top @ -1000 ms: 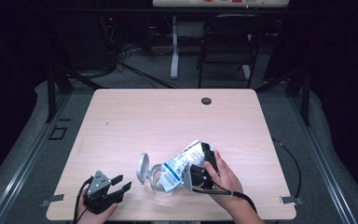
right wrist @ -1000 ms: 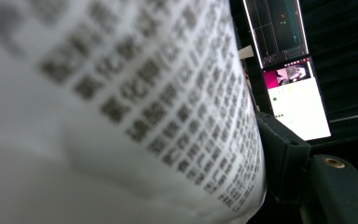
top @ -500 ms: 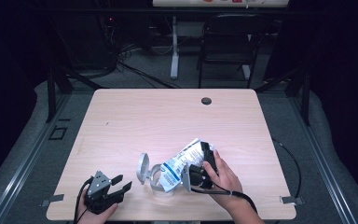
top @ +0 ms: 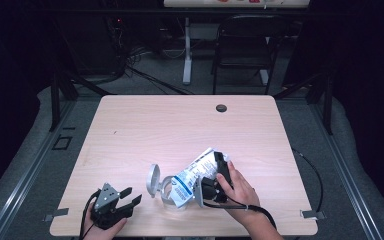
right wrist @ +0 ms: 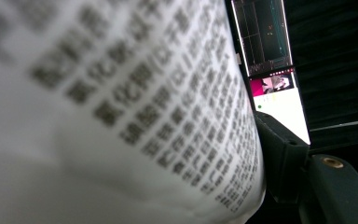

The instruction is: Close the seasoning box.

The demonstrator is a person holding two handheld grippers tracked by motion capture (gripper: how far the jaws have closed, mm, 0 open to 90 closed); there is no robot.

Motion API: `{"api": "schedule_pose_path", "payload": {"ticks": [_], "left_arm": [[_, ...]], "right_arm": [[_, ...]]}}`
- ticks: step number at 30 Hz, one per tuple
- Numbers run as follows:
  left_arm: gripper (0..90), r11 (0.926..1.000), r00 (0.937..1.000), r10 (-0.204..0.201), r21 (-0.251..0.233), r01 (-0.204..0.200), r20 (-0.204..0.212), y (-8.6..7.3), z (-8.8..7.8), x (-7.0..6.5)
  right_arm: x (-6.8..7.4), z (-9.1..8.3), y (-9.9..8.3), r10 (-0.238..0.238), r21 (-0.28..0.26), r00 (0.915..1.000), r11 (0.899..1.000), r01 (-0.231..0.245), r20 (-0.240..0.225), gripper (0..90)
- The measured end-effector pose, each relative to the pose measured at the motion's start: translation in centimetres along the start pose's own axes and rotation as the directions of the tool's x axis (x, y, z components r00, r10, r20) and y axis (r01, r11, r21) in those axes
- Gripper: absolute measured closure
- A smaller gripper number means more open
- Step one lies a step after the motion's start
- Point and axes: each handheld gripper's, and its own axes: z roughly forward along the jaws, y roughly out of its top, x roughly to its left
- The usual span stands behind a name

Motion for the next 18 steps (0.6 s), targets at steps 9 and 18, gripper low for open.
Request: {"api": "schedule_pose_path", "payload": {"ticks": [9,18], "left_arm": [[53.9,1.0000,1.0000,0.001,0.000,-0.001,0.001,0.00,-0.01,0.01],[53.9,1.0000,1.0000,0.004,-0.001,-0.004,0.000,0.00,0.03,-0.04]], "right_arm": [[0.00,0.02,0.03,0.004,0.000,1.0000,1.000,-0.004,-0.005,39.8],[-0.02,0.15,0.21,-0.027,-0.016,0.9995,0.999,0.027,0.014,40.1]]}}
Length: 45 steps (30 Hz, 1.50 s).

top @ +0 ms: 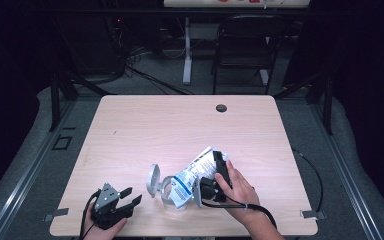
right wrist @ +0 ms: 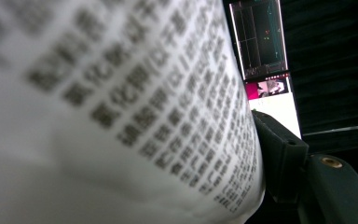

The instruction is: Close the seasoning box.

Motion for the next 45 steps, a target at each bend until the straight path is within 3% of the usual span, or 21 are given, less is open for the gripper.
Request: {"api": "schedule_pose_path", "payload": {"ticks": [21,45], "left_arm": [[54.0,1.0000,1.0000,0.004,0.007,-0.004,-0.002,0.03,-0.02,0.04],[54.0,1.0000,1.0000,0.003,0.001,-0.003,-0.002,0.01,0.02,0.02]], "right_arm": [[-0.39,-0.01,0.47,-0.071,-0.001,0.9970,0.997,0.071,0.032,41.3],[-0.60,-0.04,0.51,-0.075,-0.009,0.9964,0.997,0.075,0.040,42.5]]}}
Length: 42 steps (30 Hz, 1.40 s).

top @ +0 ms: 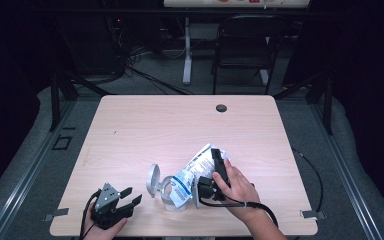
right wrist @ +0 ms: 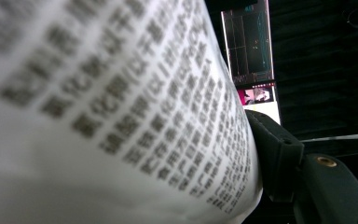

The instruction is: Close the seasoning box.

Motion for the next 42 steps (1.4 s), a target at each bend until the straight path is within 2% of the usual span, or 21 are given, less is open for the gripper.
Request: {"api": "schedule_pose_path", "payload": {"ticks": [5,23,28,29,42], "left_arm": [[54.1,1.0000,1.0000,-0.004,-0.002,0.004,0.001,0.00,-0.02,0.01],[54.1,1.0000,1.0000,-0.002,0.000,0.002,0.000,0.00,-0.03,0.01],[54.1,1.0000,1.0000,-0.001,-0.001,0.001,0.000,0.00,-0.01,0.00],[54.1,1.0000,1.0000,0.000,0.000,0.000,0.000,0.00,-0.01,0.00],[54.1,1.0000,1.0000,-0.002,-0.002,0.002,0.000,0.00,-0.02,0.00]], "right_arm": [[0.06,0.02,-0.01,0.009,-0.005,1.0000,1.000,-0.009,0.001,42.6],[-0.02,-0.04,0.05,-0.011,-0.017,0.9999,1.000,0.011,0.010,43.0],[-0.17,-0.26,0.18,-0.031,0.005,0.9994,1.000,0.030,0.016,43.2],[-0.09,-0.14,0.11,-0.016,-0.011,0.9998,1.000,0.017,0.010,43.3],[-0.21,-0.20,0.16,-0.020,-0.008,0.9997,1.000,0.020,0.014,44.1]]}}
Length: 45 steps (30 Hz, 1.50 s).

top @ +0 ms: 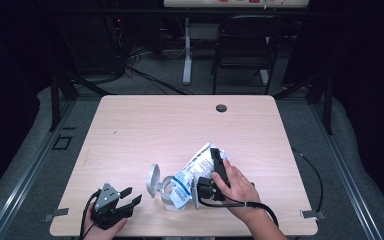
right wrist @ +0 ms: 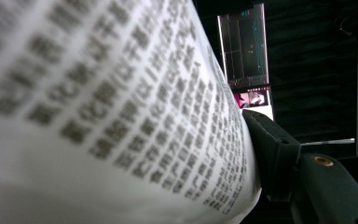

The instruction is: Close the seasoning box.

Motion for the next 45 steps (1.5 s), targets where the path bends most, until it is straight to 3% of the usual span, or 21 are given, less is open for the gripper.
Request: {"api": "schedule_pose_path", "payload": {"ticks": [45], "left_arm": [[54.1,1.0000,1.0000,0.005,0.002,-0.005,-0.001,0.01,0.03,-0.03]], "right_arm": [[-0.18,-0.22,0.09,-0.002,-0.031,0.9999,1.000,0.002,0.011,48.5]]}}
